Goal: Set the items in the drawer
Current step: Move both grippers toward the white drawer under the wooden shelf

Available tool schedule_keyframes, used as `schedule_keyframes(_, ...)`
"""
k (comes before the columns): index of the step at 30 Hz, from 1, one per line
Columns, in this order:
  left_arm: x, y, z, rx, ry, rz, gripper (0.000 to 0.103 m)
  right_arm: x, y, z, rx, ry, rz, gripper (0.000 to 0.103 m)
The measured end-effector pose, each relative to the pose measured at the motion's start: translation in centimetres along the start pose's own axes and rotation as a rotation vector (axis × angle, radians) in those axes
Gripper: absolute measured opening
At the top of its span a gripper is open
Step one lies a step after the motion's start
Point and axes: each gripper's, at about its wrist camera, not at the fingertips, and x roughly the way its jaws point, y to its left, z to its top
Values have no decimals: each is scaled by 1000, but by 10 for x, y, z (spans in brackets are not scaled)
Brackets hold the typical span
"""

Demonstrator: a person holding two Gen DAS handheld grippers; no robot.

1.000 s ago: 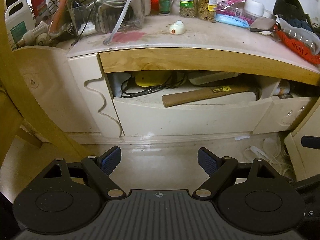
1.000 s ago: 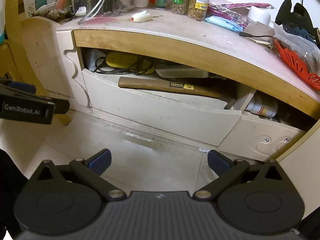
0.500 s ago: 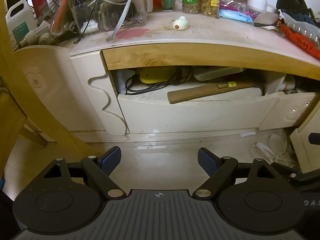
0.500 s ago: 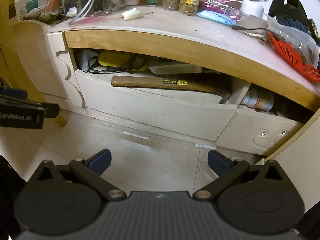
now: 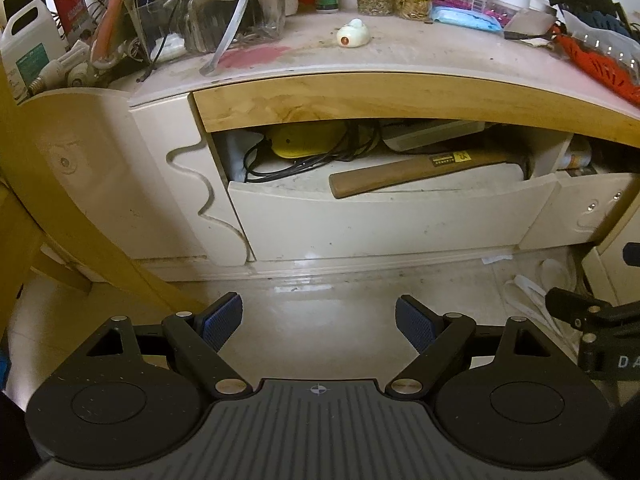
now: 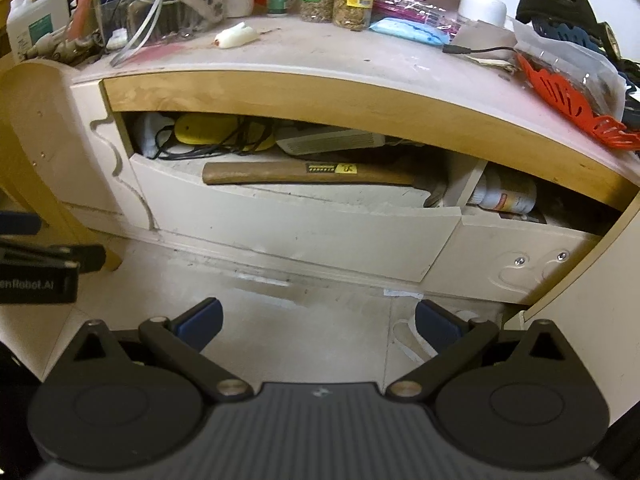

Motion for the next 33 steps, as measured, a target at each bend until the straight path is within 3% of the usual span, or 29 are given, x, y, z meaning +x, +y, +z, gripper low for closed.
schedule_keyframes(28, 27, -2, 14, -39, 8, 26, 86, 31, -9, 21, 17, -10, -22, 103)
schedule_keyframes(33, 34, -4, 17, -38, 6, 32, 97, 40, -10, 27, 19, -20, -28, 103)
